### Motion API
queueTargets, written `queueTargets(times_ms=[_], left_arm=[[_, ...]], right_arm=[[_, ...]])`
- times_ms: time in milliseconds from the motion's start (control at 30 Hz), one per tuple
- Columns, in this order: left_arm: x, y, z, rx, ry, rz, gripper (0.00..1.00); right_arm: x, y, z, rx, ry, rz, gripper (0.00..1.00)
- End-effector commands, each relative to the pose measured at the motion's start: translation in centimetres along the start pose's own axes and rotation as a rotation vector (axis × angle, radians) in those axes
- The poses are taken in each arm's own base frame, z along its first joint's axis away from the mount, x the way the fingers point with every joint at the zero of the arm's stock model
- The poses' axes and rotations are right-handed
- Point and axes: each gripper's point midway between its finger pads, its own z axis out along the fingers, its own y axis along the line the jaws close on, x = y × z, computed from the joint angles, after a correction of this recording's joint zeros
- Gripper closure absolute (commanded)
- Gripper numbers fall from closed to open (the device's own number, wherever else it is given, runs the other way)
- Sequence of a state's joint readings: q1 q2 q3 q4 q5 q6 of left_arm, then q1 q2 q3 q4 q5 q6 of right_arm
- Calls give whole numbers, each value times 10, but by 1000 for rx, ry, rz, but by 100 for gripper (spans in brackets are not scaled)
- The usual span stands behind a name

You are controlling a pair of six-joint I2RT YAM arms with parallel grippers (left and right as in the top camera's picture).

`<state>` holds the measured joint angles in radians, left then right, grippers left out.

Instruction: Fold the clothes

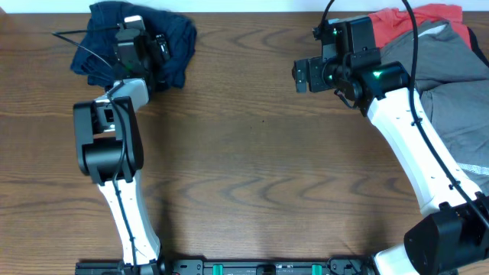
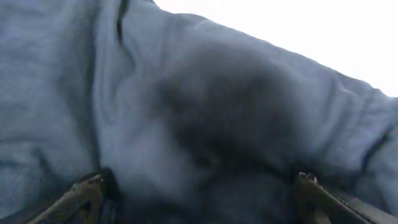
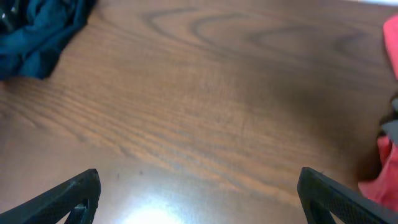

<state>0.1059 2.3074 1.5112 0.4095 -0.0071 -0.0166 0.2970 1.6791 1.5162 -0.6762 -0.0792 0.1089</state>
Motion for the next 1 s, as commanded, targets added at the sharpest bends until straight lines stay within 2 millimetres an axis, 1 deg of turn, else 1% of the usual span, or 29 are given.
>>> queueTargets(times_ms=[0, 67, 100, 133, 200, 233, 267, 300, 333, 400, 467, 533, 633, 733, 867, 967], left_arm=[[-83, -1, -46, 2, -131, 14, 2], [-125, -3, -81, 7, -186, 11, 2], [-148, -4, -104, 11, -218, 9, 2], [-163, -5, -120, 13, -240, 7, 2], [-192, -5, -159, 15, -278, 5, 2], [-209, -4, -186, 17, -304, 3, 2], [-217, -4, -198, 18, -321, 2, 2], [-230, -4, -215, 20, -353, 0, 2], [-244, -4, -234, 23, -393, -3, 2], [-265, -4, -267, 28, -460, -7, 2], [-279, -4, -292, 32, -511, -10, 2], [-290, -3, -313, 34, -551, -13, 2], [-301, -3, -336, 38, -594, -16, 2], [-305, -3, -347, 39, -614, -17, 2], [-304, -3, -345, 39, -607, -17, 2], [-295, -2, -339, 35, -564, -14, 2]], right_arm=[[-10, 1, 0, -6, -37, -110, 1], [-24, 1, -11, 4, -84, -158, 1], [-33, 2, -20, 5, -114, -175, 1], [-41, 4, -30, 6, -139, -187, 1], [-62, 5, -63, 27, -210, -205, 1], [-77, 4, -93, 48, -266, -205, 1], [-83, 5, -108, 53, -295, -205, 1], [-92, 5, -133, 65, -340, -204, 1], [-101, 4, -162, 88, -394, -200, 1], [-114, -1, -216, 147, -505, -187, 1], [-118, -3, -264, 181, -611, -175, 1], [-112, 0, -303, 178, -684, -173, 1], [-101, 4, -353, 175, -783, -170, 1], [-87, 6, -398, 172, -876, -167, 1], [-66, 9, -447, 169, -980, -164, 1], [-49, 8, -476, 175, -1038, -163, 1]])
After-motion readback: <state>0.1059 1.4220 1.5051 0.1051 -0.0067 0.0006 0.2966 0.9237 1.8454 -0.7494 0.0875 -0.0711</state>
